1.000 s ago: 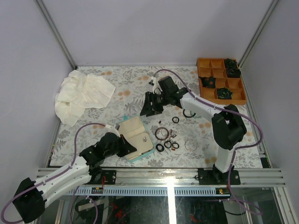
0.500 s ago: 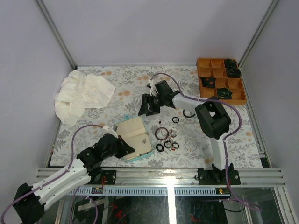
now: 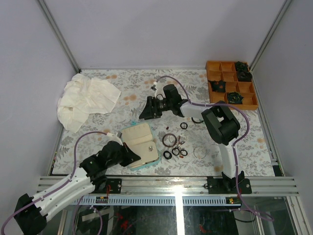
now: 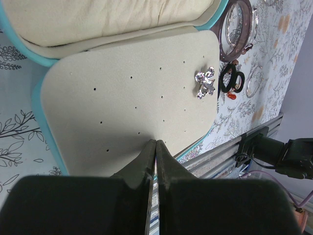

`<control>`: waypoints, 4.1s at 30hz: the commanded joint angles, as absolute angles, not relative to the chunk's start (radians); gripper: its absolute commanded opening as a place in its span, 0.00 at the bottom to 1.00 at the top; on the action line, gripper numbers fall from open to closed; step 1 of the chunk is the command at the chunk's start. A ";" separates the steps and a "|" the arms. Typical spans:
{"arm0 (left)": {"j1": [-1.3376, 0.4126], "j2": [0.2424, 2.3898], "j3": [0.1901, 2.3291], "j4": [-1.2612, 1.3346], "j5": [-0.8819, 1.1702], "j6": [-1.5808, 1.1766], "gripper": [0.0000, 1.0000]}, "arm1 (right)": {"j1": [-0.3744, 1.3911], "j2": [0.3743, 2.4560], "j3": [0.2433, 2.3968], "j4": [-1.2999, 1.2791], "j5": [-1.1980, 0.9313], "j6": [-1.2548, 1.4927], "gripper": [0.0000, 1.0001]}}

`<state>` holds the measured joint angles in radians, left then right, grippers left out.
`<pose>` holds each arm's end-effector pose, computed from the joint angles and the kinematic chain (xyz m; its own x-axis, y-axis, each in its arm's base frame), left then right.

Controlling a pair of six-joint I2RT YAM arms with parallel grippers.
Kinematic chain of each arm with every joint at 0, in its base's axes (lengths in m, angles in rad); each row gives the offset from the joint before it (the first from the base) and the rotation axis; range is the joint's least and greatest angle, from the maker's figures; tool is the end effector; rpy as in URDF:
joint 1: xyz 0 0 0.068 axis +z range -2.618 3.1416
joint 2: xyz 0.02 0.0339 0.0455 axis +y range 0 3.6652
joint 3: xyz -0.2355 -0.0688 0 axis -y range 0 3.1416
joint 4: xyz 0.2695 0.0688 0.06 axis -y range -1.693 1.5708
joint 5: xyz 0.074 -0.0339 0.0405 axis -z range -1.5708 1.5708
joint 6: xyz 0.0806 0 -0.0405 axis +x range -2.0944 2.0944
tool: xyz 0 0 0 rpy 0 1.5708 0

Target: Organize the mixed jewelry

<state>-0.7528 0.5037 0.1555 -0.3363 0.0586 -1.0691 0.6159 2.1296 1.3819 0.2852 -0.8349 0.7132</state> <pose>0.1480 -0.1451 0.0939 -0.8493 -0.4037 -0.3401 -0.0604 0.7145 -0.6971 0.3719 0.3364 0.1168 -0.8834 -0.0872 -0.4604 -0.4645 0.2932 0.8356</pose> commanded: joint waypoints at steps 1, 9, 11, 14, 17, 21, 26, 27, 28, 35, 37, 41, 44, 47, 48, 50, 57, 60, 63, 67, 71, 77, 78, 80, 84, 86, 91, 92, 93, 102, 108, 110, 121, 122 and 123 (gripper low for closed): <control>-0.760 0.506 0.127 -0.431 0.000 -1.055 0.00 | 0.616 2.102 1.346 0.435 -0.936 0.765 0.71; -0.759 0.515 0.138 -0.434 -0.007 -1.051 0.00 | 0.619 2.070 1.312 0.423 -0.945 0.747 0.70; -0.759 0.516 0.137 -0.436 -0.010 -1.051 0.00 | 0.618 2.077 1.314 0.429 -0.948 0.748 0.70; -0.759 0.517 0.139 -0.438 -0.011 -1.051 0.00 | 0.620 2.083 1.315 0.436 -0.948 0.752 0.70; -0.759 0.517 0.143 -0.439 -0.015 -1.052 0.00 | 0.620 2.098 1.334 0.398 -0.922 0.729 0.70; -0.759 0.522 0.146 -0.439 -0.016 -1.051 0.00 | 0.620 2.125 1.357 0.371 -0.902 0.713 0.70; -0.758 0.526 0.146 -0.438 -0.018 -1.051 0.00 | 0.621 2.134 1.356 0.400 -0.932 0.723 0.70; -0.760 0.527 0.146 -0.439 -0.020 -1.051 0.00 | 0.621 2.133 1.354 0.404 -0.938 0.724 0.70; -0.760 0.528 0.147 -0.439 -0.021 -1.051 0.00 | 0.621 2.130 1.351 0.406 -0.940 0.724 0.70; -0.760 0.530 0.150 -0.441 -0.026 -1.049 0.00 | 0.623 2.120 1.333 0.454 -0.983 0.744 0.68; -0.759 0.529 0.150 -0.442 -0.029 -1.051 0.00 | 0.624 2.106 1.321 0.472 -1.003 0.750 0.68; -0.759 0.528 0.151 -0.443 -0.032 -1.050 0.00 | 0.627 2.061 1.293 0.497 -1.039 0.757 0.67; -0.760 0.531 0.153 -0.443 -0.034 -1.049 0.00 | 0.627 2.028 1.282 0.444 -0.992 0.716 0.66; -0.760 0.535 0.155 -0.443 -0.036 -1.048 0.00 | 0.625 2.038 1.318 0.348 -0.937 0.658 0.70; -0.759 0.535 0.155 -0.443 -0.037 -1.047 0.00 | 0.624 2.043 1.325 0.340 -0.925 0.653 0.72; -0.759 0.537 0.156 -0.443 -0.036 -1.046 0.00 | 0.621 2.055 1.337 0.322 -0.894 0.646 0.75; -0.759 0.537 0.156 -0.441 -0.035 -1.046 0.00 | 0.612 2.098 1.361 0.311 -0.860 0.633 0.81; -0.761 0.537 0.156 -0.441 -0.034 -1.045 0.00 | 0.611 2.110 1.369 0.310 -0.852 0.620 0.82; -0.759 0.535 0.155 -0.441 -0.034 -1.046 0.00 | 0.611 2.132 1.389 0.318 -0.880 0.626 0.82; -0.759 0.535 0.156 -0.442 -0.035 -1.045 0.00 | 0.612 2.155 1.371 0.434 -0.977 0.704 0.82; -0.760 0.534 0.157 -0.442 -0.034 -1.045 0.00 | 0.614 2.159 1.293 0.722 -1.095 0.912 0.82; -0.759 0.527 0.156 -0.444 -0.038 -1.046 0.00 | 0.615 2.199 1.221 1.256 -1.191 1.337 0.80; -0.759 0.527 0.158 -0.445 -0.039 -1.046 0.00 | 0.615 2.207 1.216 1.332 -1.196 1.396 0.80; -0.759 0.527 0.161 -0.445 -0.041 -1.045 0.00 | 0.615 2.215 1.205 1.431 -1.200 1.470 0.80; -0.760 0.532 0.173 -0.441 -0.045 -1.044 0.00 | 0.615 2.192 1.165 1.398 -1.201 1.442 0.80; -0.759 0.534 0.182 -0.438 -0.044 -1.044 0.00 | 0.615 2.176 1.141 1.368 -1.200 1.410 0.80; -0.761 0.532 0.237 -0.442 -0.031 -1.032 0.01 | 0.617 2.128 1.086 1.278 -1.195 1.319 0.80; -0.762 0.533 0.254 -0.452 -0.033 -1.029 0.02 | 0.617 2.120 1.081 1.258 -1.194 1.303 0.80; -0.761 0.533 0.270 -0.463 -0.037 -1.024 0.03 | 0.617 2.111 1.074 1.242 -1.194 1.290 0.80; -0.764 0.500 0.311 -0.492 -0.057 -1.032 0.06 | 0.634 2.076 1.058 1.242 -1.198 1.286 0.79; -0.767 0.425 0.341 -0.515 -0.062 -1.046 0.05 | 0.648 2.049 1.044 1.244 -1.205 1.287 0.79; -0.766 0.393 0.363 -0.526 -0.061 -1.045 0.05 | 0.651 2.042 1.040 1.241 -1.206 1.285 0.79; -0.767 0.161 0.553 -0.632 -0.122 -1.012 0.01 | 0.692 1.988 0.975 1.213 -1.201 1.251 0.78; -0.766 0.157 0.566 -0.643 -0.132 -1.009 0.01 | 0.695 1.979 0.966 1.196 -1.199 1.236 0.78; -0.766 0.157 0.579 -0.658 -0.145 -1.004 0.01 | 0.700 1.960 0.957 1.174 -1.195 1.220 0.78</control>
